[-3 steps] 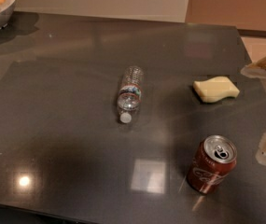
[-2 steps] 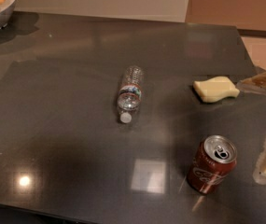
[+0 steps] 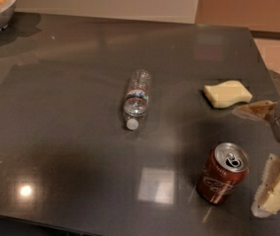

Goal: Pick coke can

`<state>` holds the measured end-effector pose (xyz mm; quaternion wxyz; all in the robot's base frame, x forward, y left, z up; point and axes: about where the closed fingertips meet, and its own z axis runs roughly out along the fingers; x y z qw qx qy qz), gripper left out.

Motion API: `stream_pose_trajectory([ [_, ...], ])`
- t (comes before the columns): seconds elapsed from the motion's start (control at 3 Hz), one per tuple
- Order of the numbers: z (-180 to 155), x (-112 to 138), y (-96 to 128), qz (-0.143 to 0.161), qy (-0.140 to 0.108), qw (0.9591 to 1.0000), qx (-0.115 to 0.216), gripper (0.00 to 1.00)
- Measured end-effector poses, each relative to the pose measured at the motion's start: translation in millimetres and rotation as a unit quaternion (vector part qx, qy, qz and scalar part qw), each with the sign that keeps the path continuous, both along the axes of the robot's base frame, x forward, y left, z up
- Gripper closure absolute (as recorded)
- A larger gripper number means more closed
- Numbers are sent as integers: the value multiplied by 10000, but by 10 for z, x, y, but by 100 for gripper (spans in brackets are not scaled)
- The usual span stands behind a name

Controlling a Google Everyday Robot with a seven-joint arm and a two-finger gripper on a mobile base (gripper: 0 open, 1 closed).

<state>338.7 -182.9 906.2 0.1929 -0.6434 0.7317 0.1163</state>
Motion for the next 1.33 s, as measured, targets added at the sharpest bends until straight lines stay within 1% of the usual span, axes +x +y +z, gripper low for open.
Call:
stream_pose_trajectory([
  [0.33, -59, -58, 101, 23, -9, 9999, 166, 0],
  [1.0, -109, -121, 258, 108, 26, 9992, 383, 0],
  [1.33, -112, -138, 304, 150, 44, 9989, 431, 18],
])
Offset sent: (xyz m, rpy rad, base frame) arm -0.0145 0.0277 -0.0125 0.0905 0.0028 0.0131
